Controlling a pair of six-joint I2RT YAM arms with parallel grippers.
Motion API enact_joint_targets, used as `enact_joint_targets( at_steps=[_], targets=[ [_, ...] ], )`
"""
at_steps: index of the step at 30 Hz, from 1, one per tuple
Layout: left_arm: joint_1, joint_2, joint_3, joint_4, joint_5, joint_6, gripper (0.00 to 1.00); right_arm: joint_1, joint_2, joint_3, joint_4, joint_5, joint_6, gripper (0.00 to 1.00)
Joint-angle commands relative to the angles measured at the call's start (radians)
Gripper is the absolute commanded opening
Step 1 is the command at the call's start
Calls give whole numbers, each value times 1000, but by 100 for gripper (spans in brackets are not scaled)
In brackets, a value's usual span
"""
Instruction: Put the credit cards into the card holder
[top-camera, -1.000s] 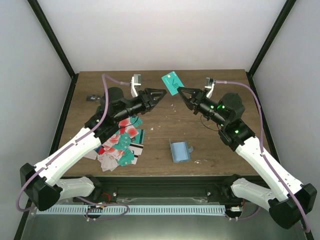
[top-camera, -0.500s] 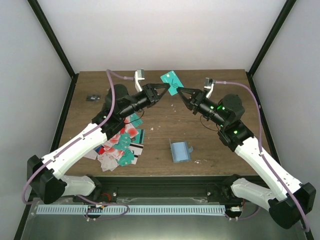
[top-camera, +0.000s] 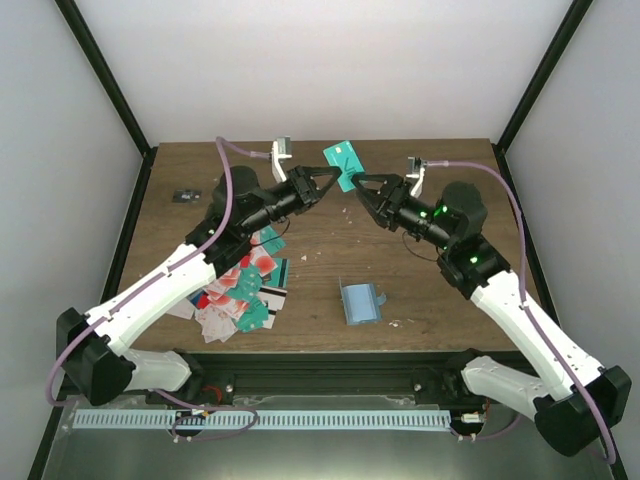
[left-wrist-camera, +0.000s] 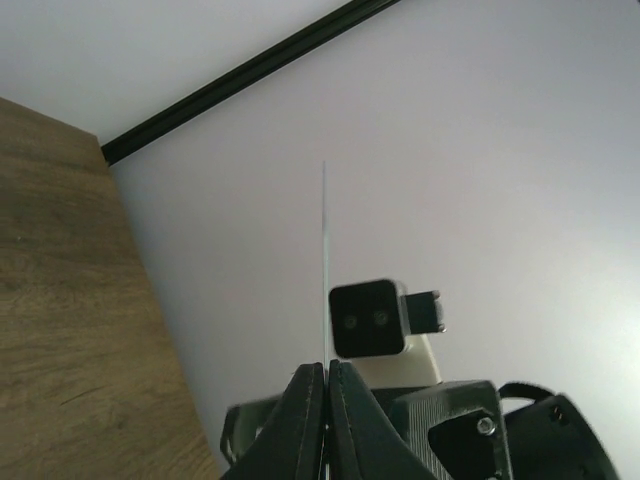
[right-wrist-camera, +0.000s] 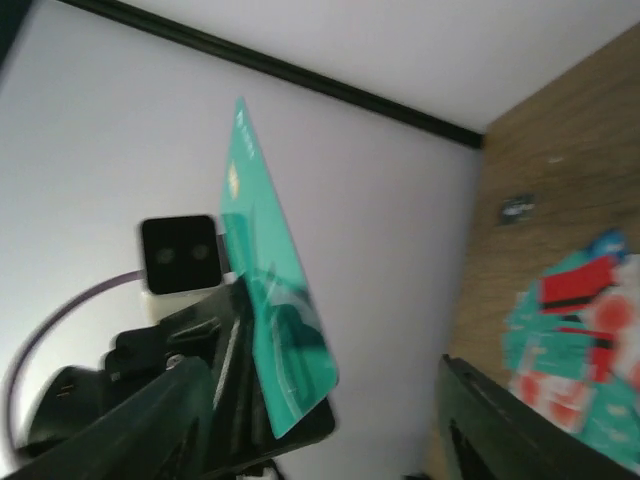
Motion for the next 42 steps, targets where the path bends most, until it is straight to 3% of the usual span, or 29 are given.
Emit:
enact_joint_targets(
  at_steps=[1, 4, 7, 16, 22, 27, 36, 42],
  targets=[
    [-7, 15, 43, -109, 41, 24, 4, -82, 15, 178, -397, -24, -259, 66],
    [-34, 42, 47, -239, 81, 64, 4, -126, 28, 231, -629, -6, -457, 65],
    [-84, 67, 26, -339, 60, 77, 4, -128, 10, 191, -776, 32, -555, 63],
    [-245, 178, -69, -312, 54, -40, 4, -128, -74, 52, -960, 213, -572, 58],
    [-264, 303, -97, -234, 98, -62, 4, -128, -123, 11, -952, 253, -553, 58],
    [-259, 352, -110, -237, 113, -33, 4, -129, -158, -33, -928, 161, -583, 57],
    [-240, 282, -236, -296, 106, 31, 4, -128, -277, -217, -793, -71, -547, 52],
    [-232, 232, -298, -334, 91, 93, 4, -128, -266, -329, -690, -182, -541, 52]
  ],
)
